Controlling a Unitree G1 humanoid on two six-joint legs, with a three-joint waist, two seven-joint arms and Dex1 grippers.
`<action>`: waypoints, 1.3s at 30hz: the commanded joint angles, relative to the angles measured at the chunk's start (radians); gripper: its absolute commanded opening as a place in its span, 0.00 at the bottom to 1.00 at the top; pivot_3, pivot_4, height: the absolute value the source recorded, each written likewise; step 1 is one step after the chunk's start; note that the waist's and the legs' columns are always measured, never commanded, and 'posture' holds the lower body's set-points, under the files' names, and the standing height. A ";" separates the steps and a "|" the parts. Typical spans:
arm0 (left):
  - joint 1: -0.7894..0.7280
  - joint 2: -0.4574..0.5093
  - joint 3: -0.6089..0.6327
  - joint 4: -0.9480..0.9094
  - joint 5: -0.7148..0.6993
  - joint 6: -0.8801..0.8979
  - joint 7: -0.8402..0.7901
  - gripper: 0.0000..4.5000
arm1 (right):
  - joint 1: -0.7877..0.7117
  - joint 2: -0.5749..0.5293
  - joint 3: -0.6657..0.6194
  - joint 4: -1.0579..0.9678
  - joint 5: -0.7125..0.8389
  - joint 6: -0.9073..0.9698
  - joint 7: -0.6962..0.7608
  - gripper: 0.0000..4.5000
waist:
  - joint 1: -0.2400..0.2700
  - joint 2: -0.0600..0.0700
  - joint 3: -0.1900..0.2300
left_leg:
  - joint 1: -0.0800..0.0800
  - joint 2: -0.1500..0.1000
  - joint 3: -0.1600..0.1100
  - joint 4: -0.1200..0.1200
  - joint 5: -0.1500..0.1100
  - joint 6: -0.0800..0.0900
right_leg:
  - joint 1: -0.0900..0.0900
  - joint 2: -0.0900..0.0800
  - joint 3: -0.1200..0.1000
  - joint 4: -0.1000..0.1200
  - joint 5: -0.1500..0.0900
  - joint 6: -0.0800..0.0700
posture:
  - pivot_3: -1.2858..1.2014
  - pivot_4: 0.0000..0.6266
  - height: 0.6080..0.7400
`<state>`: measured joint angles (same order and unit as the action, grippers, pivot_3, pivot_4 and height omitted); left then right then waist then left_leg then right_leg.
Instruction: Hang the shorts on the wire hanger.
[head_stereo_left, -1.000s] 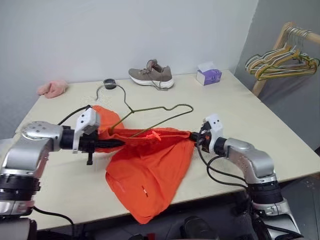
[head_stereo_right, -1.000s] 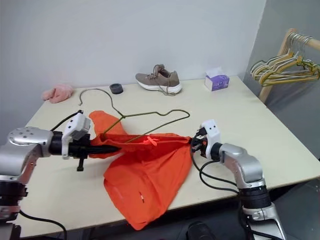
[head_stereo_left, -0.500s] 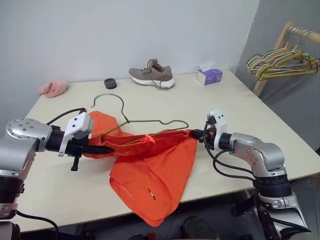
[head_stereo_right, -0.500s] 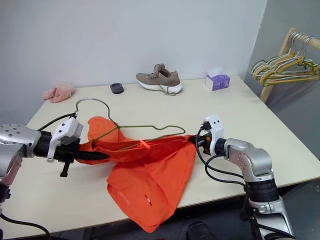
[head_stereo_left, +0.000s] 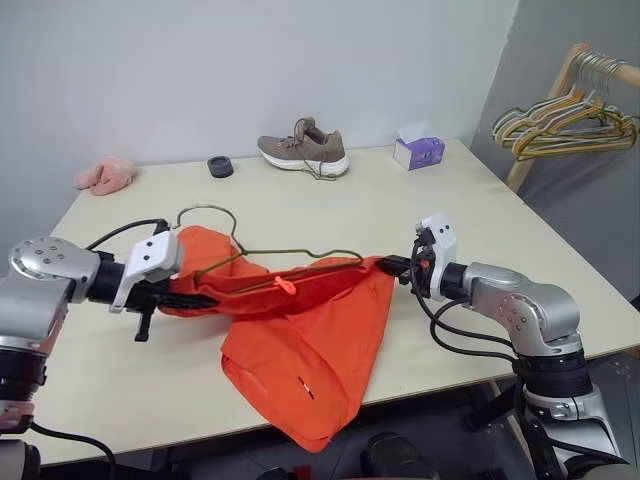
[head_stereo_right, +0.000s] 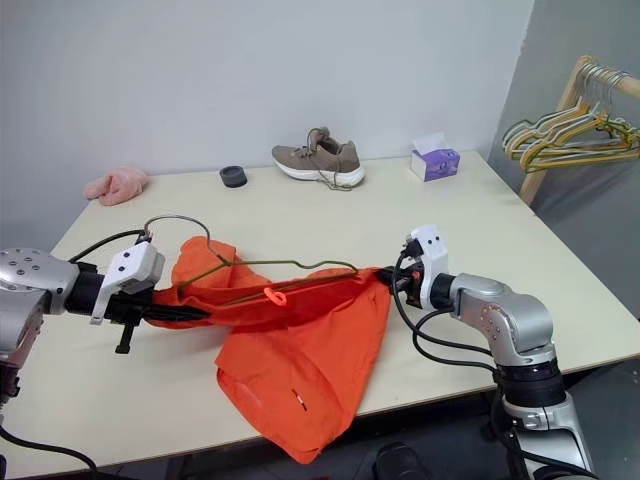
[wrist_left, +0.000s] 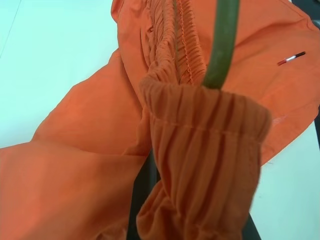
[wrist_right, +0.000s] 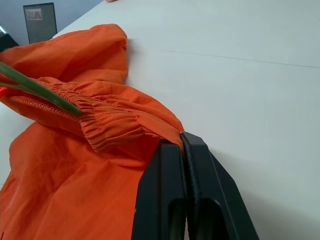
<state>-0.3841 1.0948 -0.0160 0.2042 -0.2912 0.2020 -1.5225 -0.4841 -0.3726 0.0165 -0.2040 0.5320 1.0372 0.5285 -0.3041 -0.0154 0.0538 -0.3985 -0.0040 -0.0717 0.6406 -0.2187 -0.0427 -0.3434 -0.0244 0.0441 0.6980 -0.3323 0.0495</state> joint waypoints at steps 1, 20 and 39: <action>-0.018 0.051 0.003 0.049 0.061 -0.034 0.004 0.00 | -0.030 -0.036 -0.085 -0.035 0.003 0.002 -0.036 0.02 | 0.000 0.000 0.000 | 0.000 0.000 0.000 0.000 0.000 0.000 | 0.000 0.000 0.000 0.000 0.000 0.000 | 0.40 0.00 1.00; -0.060 0.035 -0.008 0.122 0.094 -0.099 0.052 0.00 | -0.020 -0.068 -0.096 -0.063 0.078 0.035 -0.041 0.02 | -0.001 0.000 0.000 | 0.000 0.000 0.000 0.000 0.000 0.000 | -0.001 0.000 0.000 0.000 0.000 0.000 | 0.40 0.00 1.00; -0.050 0.032 -0.025 0.146 0.145 -0.123 0.077 0.00 | -0.058 -0.085 -0.125 -0.080 0.153 0.069 -0.060 0.02 | 0.001 0.000 0.000 | -0.001 0.001 0.000 -0.001 0.000 0.000 | -0.001 0.000 0.000 0.000 0.000 0.000 | 0.40 0.00 1.00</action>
<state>-0.4249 1.0961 -0.0517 0.3113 -0.1956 0.0830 -1.4650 -0.5205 -0.4218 -0.0216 -0.2499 0.6906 1.1113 0.4956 -0.3033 -0.0153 0.0541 -0.3991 -0.0033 -0.0716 0.6399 -0.2187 -0.0427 -0.3443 -0.0246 0.0441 0.6977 -0.3324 0.0497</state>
